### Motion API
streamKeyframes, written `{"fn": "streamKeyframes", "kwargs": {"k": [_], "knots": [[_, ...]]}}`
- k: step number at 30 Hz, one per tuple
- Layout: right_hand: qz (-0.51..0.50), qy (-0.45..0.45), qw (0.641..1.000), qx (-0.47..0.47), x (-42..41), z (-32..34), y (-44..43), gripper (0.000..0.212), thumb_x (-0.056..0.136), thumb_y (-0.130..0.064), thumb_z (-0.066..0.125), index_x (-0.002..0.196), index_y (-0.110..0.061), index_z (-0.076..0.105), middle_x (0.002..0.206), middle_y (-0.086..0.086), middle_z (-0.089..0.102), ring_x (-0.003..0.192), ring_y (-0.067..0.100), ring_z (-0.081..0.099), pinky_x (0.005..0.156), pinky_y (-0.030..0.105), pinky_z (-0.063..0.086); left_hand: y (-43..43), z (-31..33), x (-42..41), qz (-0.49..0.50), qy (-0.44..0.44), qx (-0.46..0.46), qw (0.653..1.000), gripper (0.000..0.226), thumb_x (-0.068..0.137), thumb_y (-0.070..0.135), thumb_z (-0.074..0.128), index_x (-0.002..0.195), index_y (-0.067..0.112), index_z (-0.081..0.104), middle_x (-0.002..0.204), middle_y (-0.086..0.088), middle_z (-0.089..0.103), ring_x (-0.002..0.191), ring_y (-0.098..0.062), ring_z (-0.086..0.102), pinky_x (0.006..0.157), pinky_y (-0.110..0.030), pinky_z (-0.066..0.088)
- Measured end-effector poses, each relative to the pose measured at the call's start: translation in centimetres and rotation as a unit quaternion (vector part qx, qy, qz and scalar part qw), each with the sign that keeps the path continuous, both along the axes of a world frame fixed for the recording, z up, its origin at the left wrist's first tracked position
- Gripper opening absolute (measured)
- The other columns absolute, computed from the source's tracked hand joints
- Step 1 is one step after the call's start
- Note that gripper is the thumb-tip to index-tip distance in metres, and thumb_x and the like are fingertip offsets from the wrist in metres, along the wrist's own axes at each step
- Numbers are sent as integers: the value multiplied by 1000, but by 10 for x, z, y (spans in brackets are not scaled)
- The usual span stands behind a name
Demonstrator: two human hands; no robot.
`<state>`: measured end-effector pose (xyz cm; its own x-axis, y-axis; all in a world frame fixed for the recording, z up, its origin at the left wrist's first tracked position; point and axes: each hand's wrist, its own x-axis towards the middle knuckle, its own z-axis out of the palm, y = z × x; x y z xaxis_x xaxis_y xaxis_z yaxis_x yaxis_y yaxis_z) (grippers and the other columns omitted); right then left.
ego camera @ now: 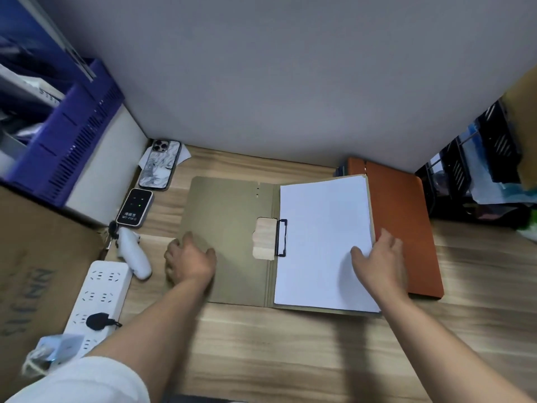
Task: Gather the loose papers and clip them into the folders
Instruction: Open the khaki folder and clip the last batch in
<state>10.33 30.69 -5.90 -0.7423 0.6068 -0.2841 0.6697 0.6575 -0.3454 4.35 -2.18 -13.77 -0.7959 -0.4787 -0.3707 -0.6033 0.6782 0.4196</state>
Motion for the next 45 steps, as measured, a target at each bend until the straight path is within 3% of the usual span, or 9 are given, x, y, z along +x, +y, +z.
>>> {"fn": "streamKeyframes", "kwargs": {"k": [11,16,24,28,31,33,35,39,45], "knots": [[-59,58,991,-101,-6,19,-5,41,92,-22,55,131,-15,48,113,10,63,100,37,60,78,40,48,-46,32,-3,137,48,211,967,60,91,26,67,146,10,49,134,-16,65,124,-34,60,107,-38,44],[-23,145,969,-201,-7,45,-13,30,94,-26,59,123,-32,55,93,-3,66,86,20,62,72,33,47,-17,97,-12,68,137,286,946,27,96,31,61,78,12,69,76,1,66,80,-18,61,70,-25,47],[8,145,913,-382,-2,60,-67,57,80,-71,59,120,-32,58,128,-15,66,122,8,59,106,34,43,88,136,12,-133,-23,528,839,56,105,61,29,132,32,68,131,13,71,120,-5,64,102,-37,50],[5,149,925,-350,2,54,-60,48,88,-10,65,130,-32,57,110,-9,73,94,5,69,79,14,53,116,114,28,-217,-24,478,851,37,108,41,45,130,25,69,138,5,66,124,-5,59,93,-15,44],[-39,173,915,-363,12,54,-28,56,86,10,53,127,-28,63,108,-5,77,94,16,73,71,21,54,109,92,21,-147,-8,393,908,49,97,31,70,142,17,56,143,-6,58,124,-15,57,104,-23,44],[-55,206,878,-429,24,53,2,53,91,12,53,129,-23,62,114,-1,76,104,18,73,84,29,56,107,83,19,-111,-56,383,915,66,90,37,76,147,18,48,133,-5,63,118,-21,64,107,-37,50],[-80,218,855,-464,31,48,33,50,94,11,53,133,-19,61,120,5,75,109,22,71,94,37,55,114,81,22,-107,-98,448,882,47,95,27,72,137,14,55,111,-1,74,100,-20,72,95,-42,58],[-146,137,918,-343,39,23,95,37,91,-8,62,122,-27,65,112,-1,75,104,21,70,92,36,55,167,79,33,-158,-23,466,870,34,97,10,68,130,11,61,120,-9,76,107,-21,75,97,-43,59],[-202,36,939,-278,41,-20,154,62,87,-29,63,147,-26,48,144,1,57,133,25,52,113,40,41,259,69,46,-226,30,308,924,45,90,35,69,134,27,62,123,-2,65,121,-19,61,101,-32,50]]}}
